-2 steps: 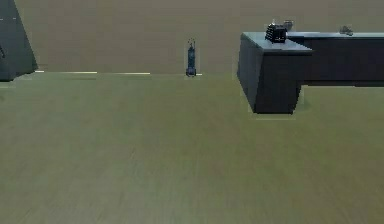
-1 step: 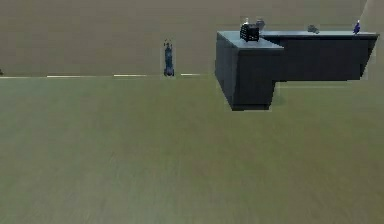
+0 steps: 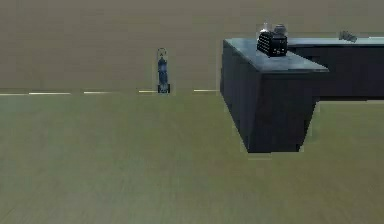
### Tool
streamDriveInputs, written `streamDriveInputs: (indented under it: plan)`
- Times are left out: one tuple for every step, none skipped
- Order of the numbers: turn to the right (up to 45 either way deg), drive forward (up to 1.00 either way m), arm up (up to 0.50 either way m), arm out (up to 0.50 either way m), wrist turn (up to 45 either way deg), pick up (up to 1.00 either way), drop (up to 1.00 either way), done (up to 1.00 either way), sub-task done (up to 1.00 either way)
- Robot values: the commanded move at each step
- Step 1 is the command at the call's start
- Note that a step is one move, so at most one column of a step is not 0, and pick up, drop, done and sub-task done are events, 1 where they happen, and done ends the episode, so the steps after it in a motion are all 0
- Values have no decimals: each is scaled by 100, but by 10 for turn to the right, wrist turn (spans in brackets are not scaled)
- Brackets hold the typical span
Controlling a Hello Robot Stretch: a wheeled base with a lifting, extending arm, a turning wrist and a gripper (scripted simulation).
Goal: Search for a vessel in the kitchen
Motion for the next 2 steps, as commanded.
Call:
streamDriveInputs:
  plan:
    - [0,100,0,0,0,0,0,0,0]
    - [0,100,0,0,0,0,0,0,0]
